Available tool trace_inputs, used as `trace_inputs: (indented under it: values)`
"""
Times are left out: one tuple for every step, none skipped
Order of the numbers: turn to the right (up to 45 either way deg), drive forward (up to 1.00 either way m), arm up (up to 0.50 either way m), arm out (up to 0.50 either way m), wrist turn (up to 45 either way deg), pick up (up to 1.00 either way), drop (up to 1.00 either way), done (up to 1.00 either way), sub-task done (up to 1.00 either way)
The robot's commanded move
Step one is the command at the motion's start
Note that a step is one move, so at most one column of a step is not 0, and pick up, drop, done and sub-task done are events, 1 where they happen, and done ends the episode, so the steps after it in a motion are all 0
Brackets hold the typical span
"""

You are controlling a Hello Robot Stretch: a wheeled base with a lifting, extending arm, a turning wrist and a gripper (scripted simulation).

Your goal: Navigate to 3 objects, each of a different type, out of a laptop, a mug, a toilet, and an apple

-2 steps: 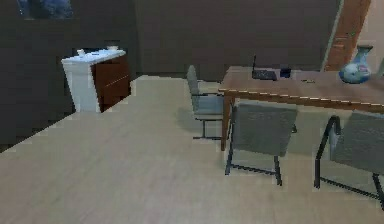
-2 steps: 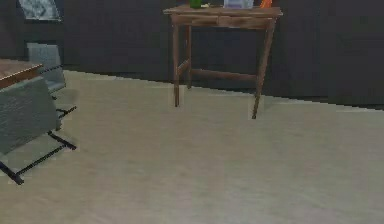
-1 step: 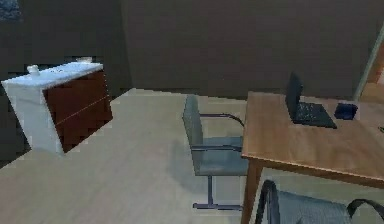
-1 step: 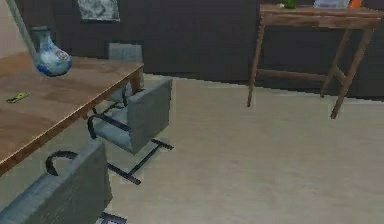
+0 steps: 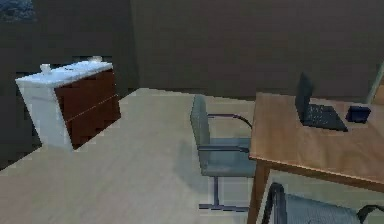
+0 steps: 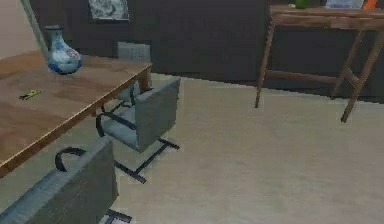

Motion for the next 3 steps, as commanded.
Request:
trace_inputs:
  values:
    - [-45.0, 0.0, 0.0, 0.0, 0.0, 0.0, 0.0, 0.0, 0.0]
    - [-24.0, 0.0, 0.0, 0.0, 0.0, 0.0, 0.0, 0.0, 0.0]
    - [0.0, 0.05, 0.0, 0.0, 0.0, 0.0, 0.0, 0.0, 0.0]
